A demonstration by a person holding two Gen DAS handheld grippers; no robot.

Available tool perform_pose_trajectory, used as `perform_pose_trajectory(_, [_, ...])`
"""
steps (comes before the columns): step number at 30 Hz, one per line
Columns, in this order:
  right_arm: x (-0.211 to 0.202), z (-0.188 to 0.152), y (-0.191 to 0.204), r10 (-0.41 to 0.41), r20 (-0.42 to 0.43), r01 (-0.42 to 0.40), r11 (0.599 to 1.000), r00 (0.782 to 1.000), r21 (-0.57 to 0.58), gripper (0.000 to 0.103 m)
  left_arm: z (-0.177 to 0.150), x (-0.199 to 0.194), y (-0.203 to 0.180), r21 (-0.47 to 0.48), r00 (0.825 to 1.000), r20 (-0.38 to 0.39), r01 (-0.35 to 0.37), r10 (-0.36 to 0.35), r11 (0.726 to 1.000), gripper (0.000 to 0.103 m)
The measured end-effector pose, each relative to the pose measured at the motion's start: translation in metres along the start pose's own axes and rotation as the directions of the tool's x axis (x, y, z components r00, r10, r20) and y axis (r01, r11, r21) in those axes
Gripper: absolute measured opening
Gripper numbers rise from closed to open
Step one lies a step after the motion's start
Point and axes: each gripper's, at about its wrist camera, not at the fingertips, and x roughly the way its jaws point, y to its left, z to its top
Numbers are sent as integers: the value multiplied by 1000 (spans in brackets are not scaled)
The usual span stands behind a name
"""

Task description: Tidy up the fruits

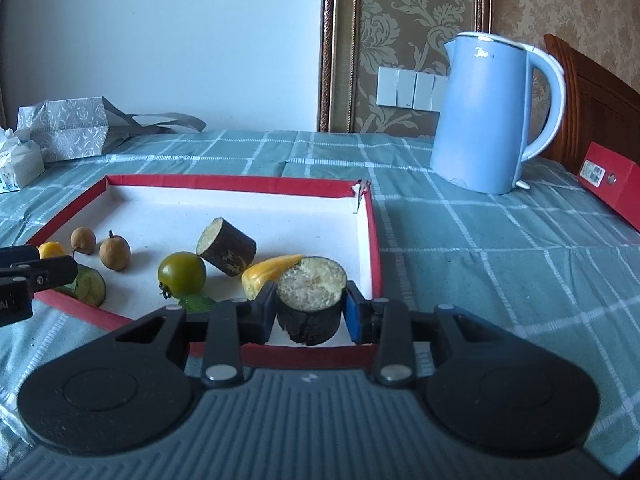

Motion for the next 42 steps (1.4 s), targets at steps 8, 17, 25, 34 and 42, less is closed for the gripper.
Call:
perform_pose_trajectory(8, [19,-2,5,-7,-36,7,1000,999,-6,33,0,1,1,-2,1000,1,1,-1,1000,47])
perform_pose_trajectory(17, [18,-1,3,-8,-48,9,1000,999,18,38,0,-2,3,-7,1000,-7,3,-3,1000,47])
perform_pose_trajectory(25, [-13,8,7,-21,27,20,999,999,27,54,1,-18,4,-9,1000,-2,-7,7,1000,47])
perform_pose_trajectory(34, [-64,0,34,21,43,-23,999,999,37,78,2,-54,9,-30,1000,4,-13,13,999,47])
perform_pose_trajectory(42, [-90,-14,62,41,35,-42,998,999,35,93,-5,-77,14,-44,1000,-14,-26,25,999,47])
